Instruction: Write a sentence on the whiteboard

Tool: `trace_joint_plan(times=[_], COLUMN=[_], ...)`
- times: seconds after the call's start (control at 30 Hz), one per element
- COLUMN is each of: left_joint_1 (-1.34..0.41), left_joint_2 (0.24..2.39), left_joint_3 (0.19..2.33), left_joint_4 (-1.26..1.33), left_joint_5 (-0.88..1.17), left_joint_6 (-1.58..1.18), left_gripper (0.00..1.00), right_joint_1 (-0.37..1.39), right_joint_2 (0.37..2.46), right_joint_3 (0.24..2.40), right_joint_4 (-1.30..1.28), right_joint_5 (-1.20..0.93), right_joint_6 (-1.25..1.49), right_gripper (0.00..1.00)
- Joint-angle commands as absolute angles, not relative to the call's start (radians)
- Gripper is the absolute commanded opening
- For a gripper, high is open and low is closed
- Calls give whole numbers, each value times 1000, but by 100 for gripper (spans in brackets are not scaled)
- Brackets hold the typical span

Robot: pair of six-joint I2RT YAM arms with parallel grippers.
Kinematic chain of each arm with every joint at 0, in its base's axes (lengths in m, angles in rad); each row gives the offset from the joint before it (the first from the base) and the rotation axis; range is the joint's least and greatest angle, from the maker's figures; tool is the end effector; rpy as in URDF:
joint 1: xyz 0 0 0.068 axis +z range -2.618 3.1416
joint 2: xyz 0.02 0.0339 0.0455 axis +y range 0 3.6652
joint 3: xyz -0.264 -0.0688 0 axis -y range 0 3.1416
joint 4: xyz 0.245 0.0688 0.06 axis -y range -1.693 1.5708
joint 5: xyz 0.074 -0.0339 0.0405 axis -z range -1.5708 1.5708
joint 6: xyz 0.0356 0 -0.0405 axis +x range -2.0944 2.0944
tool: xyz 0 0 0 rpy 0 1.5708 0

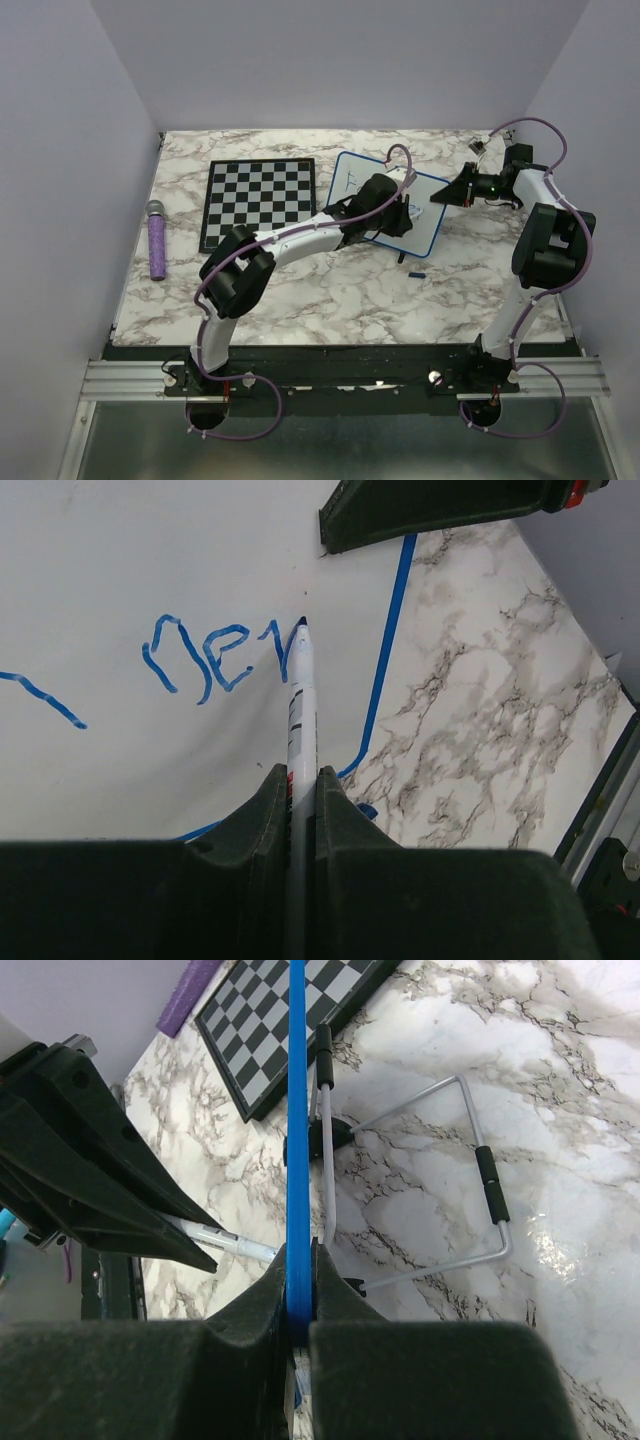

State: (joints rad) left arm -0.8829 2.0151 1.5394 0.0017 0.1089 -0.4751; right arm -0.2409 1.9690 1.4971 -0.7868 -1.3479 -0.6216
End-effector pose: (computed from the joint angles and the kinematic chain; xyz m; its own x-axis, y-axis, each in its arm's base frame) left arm 0.2993 -0.3703 0.2431 -0.6371 0.0591 -0.7685 0.6050 0.6561 -0.4511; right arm 0.3899 -0.0600 0.2210 -0.6127 0.0180 -0.7901 -0.7317 0.3648 0.5757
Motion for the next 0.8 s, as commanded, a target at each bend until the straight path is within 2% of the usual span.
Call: trace_joint_plan(times=[0.0,0.43,0.77], left_joint_1=[-876,-876,-876], left_joint_2=[2048,1934,1962], left_joint_3=[1591,1451,1465], left_joint_4=[-35,49,58], left_joint_5=[104,135,161], left_joint_6=[-460,-468,-477], left_gripper=[0,0,0], right_joint_1=[-235,-233,-233], right_joint_2=[1948,1947,1948], right_joint_3=[1522,1520,1522], right_joint_4=[-782,-785,-785], right_joint_5=[-1316,-1316,-1315], right_joint_6=[-666,-669,-667], right_gripper=[1,1,0])
